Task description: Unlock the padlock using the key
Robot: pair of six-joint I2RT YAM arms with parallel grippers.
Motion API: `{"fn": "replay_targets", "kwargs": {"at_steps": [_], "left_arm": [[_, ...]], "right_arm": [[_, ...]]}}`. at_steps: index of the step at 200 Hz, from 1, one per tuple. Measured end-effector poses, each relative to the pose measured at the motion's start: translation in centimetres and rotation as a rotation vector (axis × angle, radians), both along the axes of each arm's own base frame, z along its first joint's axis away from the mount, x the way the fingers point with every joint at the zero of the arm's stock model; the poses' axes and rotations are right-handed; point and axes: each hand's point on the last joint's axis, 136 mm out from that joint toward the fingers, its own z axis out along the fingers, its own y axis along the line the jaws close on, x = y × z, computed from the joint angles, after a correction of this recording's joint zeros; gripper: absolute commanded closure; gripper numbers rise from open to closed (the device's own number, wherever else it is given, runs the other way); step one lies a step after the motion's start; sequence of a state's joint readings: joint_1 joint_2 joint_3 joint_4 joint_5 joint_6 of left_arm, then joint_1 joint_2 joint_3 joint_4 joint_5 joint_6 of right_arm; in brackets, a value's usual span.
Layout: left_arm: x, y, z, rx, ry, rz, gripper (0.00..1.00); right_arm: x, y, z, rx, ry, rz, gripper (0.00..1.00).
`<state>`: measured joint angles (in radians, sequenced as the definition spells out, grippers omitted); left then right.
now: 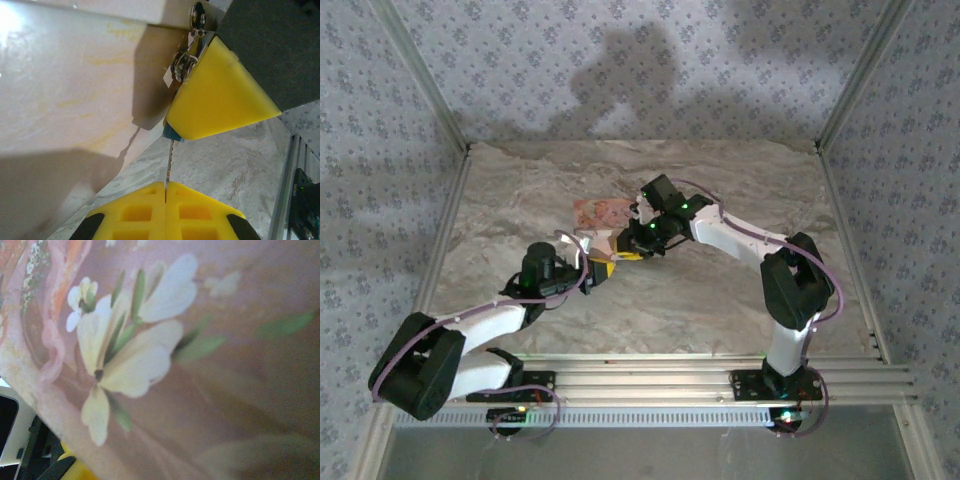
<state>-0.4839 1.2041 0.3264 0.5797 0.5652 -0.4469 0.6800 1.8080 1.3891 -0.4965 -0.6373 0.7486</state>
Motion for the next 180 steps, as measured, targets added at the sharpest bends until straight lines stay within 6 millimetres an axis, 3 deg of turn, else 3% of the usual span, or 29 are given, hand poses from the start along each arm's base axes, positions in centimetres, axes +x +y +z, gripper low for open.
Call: {"fn": "replay_targets", "kwargs": {"at_steps": [180], "left_arm": [[-0.24, -0.23, -0.44, -0.007, 0.027, -0.018, 1.00]], "right_arm": [[-0.33, -0.11, 0.04, 0.007, 0.000, 0.005, 1.00]]}}
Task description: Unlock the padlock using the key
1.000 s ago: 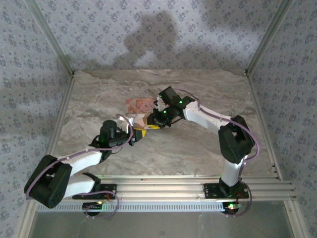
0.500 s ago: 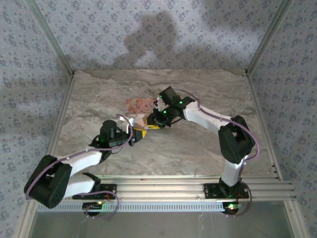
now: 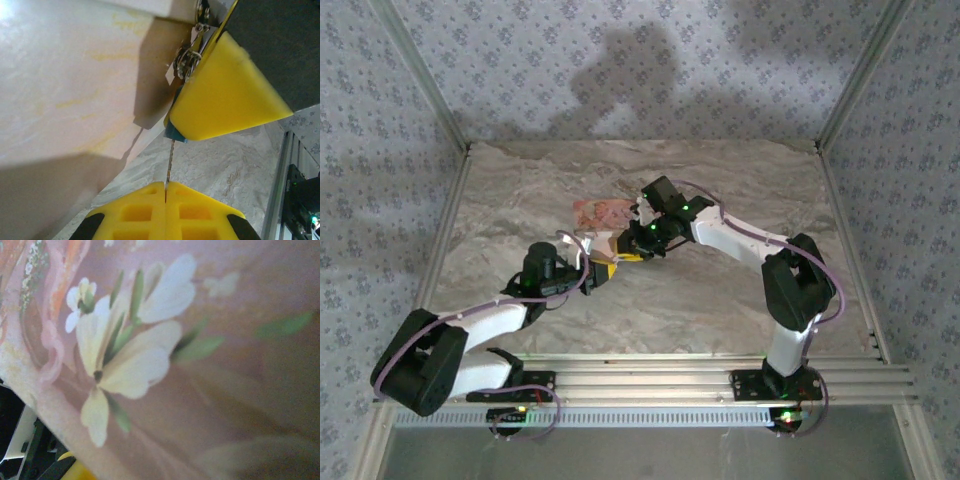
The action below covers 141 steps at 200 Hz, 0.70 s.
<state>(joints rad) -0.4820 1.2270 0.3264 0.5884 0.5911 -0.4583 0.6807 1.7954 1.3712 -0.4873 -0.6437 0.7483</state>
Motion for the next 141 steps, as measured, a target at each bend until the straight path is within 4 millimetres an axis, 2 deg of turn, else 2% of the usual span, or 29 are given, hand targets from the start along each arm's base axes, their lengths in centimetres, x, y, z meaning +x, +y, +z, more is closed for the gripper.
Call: {"fn": "replay_targets", "kwargs": {"at_steps": [141], "left_arm": [[0.27, -0.25, 0.11, -0.018, 0.001, -0.015, 1.00]], "right_arm": [[0.16, -0.02, 0.05, 0.004, -0.004, -0.003, 1.00]]}}
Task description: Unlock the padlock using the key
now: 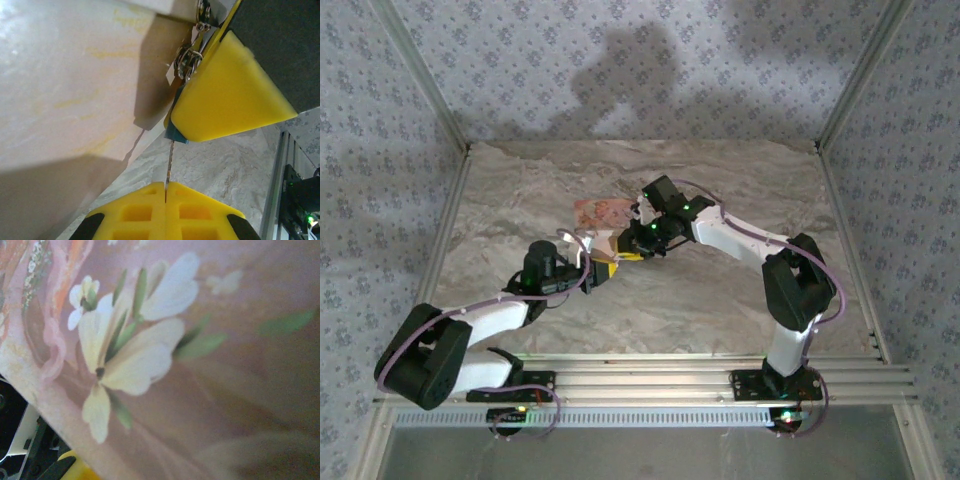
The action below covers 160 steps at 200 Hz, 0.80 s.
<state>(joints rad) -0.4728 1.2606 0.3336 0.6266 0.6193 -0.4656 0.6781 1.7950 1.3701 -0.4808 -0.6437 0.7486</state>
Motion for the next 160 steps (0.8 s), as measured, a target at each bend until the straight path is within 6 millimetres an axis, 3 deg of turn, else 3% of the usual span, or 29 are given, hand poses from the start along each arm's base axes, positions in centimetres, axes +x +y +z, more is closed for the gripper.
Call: {"fn": "replay_targets", "kwargs": {"at_steps": [160], "left_arm": [[0.38, 0.28, 0.35, -0.004, 0.000, 0.034, 1.00]], "right_arm": [[0.10, 0.10, 0.09, 0.005, -0.006, 0.000, 1.00]]}}
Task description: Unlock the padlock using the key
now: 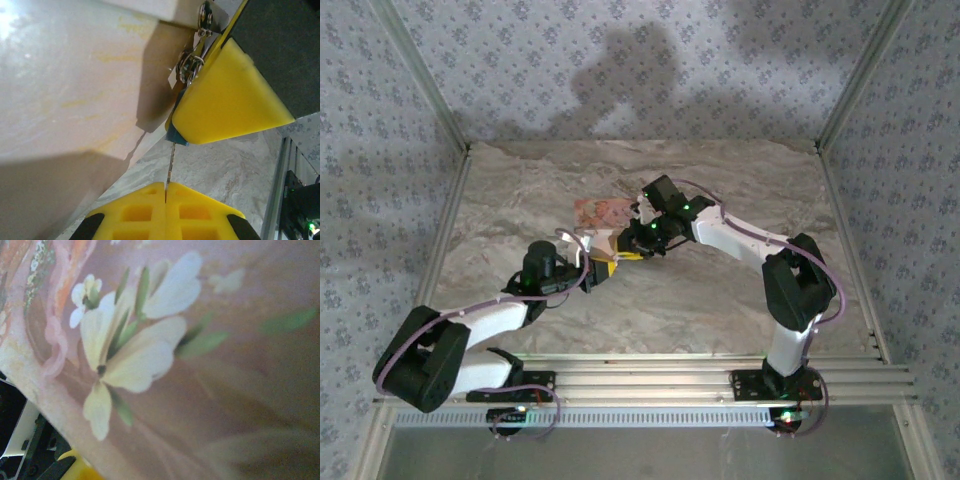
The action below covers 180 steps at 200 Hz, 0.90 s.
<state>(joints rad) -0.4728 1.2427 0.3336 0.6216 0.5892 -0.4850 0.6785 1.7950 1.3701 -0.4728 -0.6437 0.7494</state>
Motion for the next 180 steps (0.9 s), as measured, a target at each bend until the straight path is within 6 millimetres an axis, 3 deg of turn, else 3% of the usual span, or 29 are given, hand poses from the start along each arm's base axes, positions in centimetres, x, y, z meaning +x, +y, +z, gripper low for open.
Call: {"fn": "replay_targets", "kwargs": {"at_steps": [180], "left_arm": [[0.08, 0.00, 0.18, -0.011, 0.008, 0.046, 1.00]], "right_arm": [[0.07, 0.14, -0.04, 0.005, -0.022, 0.020, 1.00]]}}
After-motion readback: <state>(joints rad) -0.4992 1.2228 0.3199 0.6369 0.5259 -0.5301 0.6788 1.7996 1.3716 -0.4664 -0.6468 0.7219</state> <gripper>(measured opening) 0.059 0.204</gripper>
